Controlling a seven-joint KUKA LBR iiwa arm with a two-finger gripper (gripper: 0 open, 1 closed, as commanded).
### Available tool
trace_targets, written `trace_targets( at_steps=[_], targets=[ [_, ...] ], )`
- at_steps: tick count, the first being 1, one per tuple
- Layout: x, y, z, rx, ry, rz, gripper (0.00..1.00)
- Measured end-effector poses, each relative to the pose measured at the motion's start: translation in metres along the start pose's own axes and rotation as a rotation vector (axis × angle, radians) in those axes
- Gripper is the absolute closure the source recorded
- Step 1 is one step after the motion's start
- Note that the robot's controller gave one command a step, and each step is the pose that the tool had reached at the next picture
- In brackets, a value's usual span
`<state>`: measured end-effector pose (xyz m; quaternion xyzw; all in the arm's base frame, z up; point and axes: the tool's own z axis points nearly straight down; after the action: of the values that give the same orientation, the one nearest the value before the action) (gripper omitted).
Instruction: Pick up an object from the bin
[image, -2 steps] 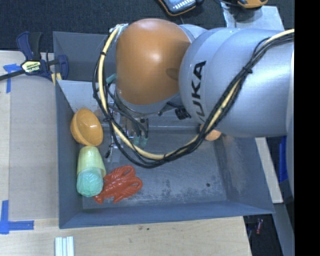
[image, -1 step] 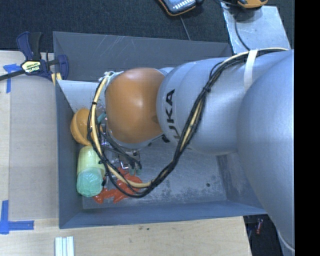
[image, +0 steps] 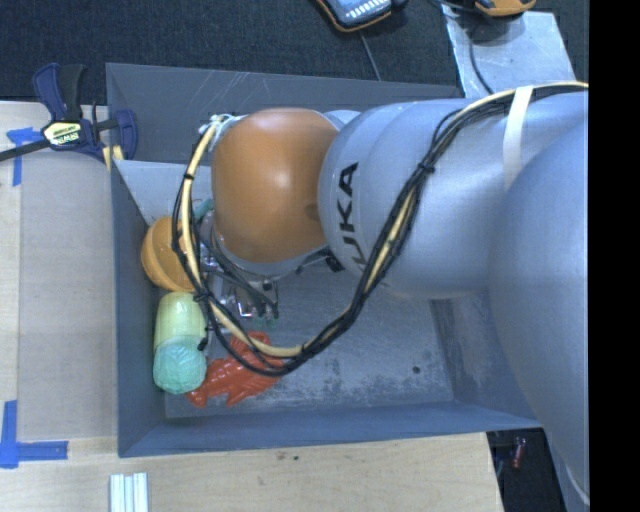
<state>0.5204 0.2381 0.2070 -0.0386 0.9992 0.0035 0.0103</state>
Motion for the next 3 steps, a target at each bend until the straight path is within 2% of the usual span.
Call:
trace_targets(
  at_steps=[1, 2, 3],
  targets=[
    [0.001, 0.001, 0.004, -0.004, -0.012, 0.005, 0.0],
    [-0.022, -0.017, 0.003, -0.001, -0.008, -0.191, 0.0],
    [-0.012, -0.009, 0.071, 0.0, 0.003, -0.271, 0.0]
  ],
)
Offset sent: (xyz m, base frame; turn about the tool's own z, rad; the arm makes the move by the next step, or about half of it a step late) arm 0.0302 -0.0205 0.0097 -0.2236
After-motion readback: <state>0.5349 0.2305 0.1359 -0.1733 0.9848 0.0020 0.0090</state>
